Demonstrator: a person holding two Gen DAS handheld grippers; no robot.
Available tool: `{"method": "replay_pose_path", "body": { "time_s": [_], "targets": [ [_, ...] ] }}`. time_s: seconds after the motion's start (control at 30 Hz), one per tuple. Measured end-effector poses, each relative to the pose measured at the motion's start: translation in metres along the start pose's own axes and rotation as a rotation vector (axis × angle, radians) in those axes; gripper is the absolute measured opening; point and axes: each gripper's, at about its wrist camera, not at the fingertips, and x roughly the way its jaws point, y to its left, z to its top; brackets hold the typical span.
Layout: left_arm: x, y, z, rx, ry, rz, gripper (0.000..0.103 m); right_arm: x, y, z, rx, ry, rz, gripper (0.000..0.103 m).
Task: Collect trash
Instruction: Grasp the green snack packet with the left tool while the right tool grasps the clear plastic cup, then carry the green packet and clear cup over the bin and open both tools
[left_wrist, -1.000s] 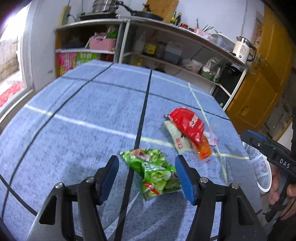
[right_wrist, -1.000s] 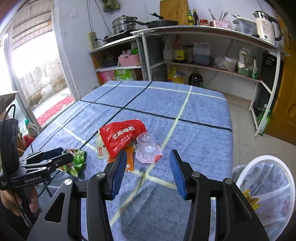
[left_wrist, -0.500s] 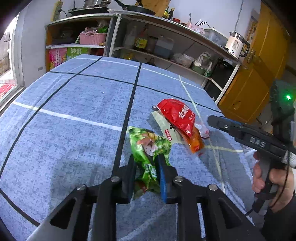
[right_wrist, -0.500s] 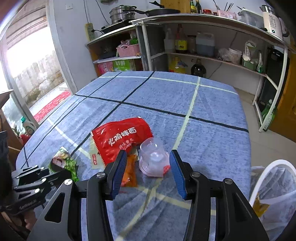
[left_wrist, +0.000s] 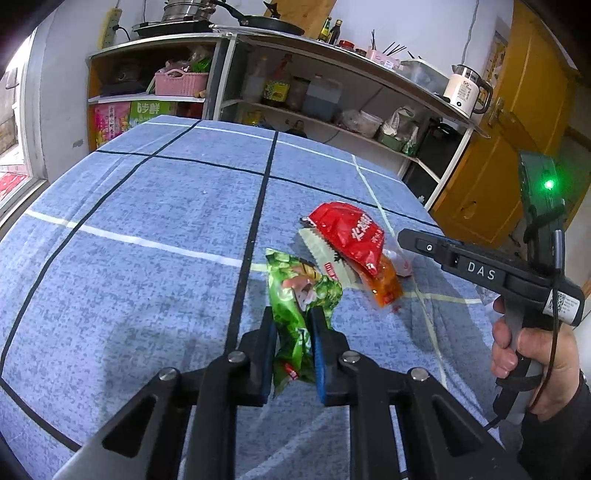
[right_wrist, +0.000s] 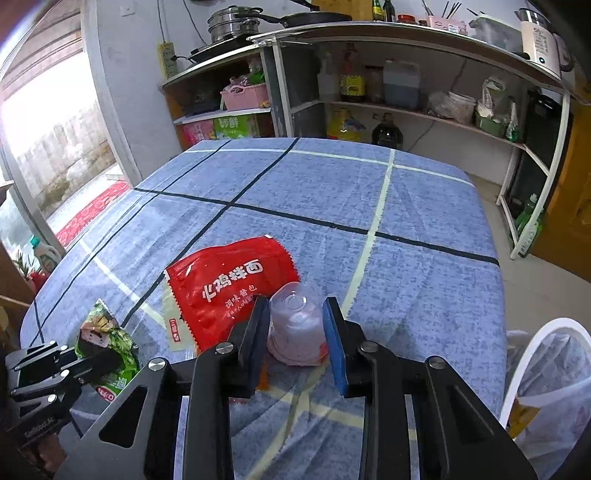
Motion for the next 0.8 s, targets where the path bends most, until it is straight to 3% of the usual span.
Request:
{"method": "replay_pose_path", "body": {
  "time_s": [0.5,0.8],
  "targets": [
    [-0.007,-0.034,0.013,0.043,-0.037,-0.076,0.018,-0.058,-0.033,-0.013,0.047,-0.076,-0.043,0.03],
    [-0.004,-0.09,0.021,0.13,-0.037,-0.176,0.018,-0.104,-0.074,-0.036,0.11,-0.112,-0.119,0.03]
  ]
}}
